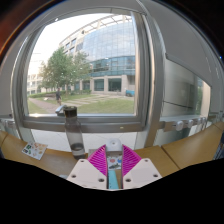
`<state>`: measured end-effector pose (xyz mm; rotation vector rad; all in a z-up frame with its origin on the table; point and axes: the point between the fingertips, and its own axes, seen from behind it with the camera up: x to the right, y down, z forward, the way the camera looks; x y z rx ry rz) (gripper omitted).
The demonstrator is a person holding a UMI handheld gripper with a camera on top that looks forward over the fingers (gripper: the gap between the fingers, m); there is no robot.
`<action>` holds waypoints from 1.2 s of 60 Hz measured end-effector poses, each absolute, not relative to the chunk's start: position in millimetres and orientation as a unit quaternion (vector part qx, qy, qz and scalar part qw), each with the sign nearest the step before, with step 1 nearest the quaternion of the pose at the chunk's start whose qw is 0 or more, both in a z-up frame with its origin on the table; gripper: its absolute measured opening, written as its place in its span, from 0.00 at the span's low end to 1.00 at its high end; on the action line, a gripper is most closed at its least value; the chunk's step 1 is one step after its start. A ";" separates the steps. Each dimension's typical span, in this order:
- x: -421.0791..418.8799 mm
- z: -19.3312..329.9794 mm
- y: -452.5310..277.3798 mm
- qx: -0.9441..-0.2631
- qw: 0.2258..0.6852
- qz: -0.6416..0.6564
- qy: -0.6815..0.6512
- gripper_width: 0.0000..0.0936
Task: Unplug charger
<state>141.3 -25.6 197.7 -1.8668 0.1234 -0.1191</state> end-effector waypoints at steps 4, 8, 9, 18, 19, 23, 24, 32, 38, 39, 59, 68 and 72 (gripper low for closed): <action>176.1 255.9 -29.4 -0.771 0.627 -0.098 0.056 0.16; 215.8 262.4 -29.7 -0.773 0.621 -0.118 0.065 0.16; 221.8 258.5 -30.8 -0.775 0.618 -0.115 0.070 0.16; 263.7 153.1 -37.4 -0.828 0.545 -0.089 0.099 0.16; 267.7 139.2 -36.2 -0.835 0.535 -0.084 0.102 0.16; 280.4 93.2 -31.4 -0.854 0.505 -0.064 0.108 0.16; 285.5 79.4 -34.4 -0.859 0.497 -0.062 0.109 0.17; 288.7 43.2 -38.4 -0.880 0.462 -0.049 0.097 0.17; 290.2 30.3 -38.2 -0.886 0.453 -0.047 0.083 0.18; 290.3 28.0 -38.8 -0.887 0.451 -0.048 0.081 0.18; 302.5 53.0 -39.0 -0.875 0.472 -0.092 0.060 0.68; 262.0 116.8 -46.4 -0.843 0.531 -0.064 0.055 0.72; 225.8 142.1 -55.9 -0.830 0.553 -0.043 0.048 0.78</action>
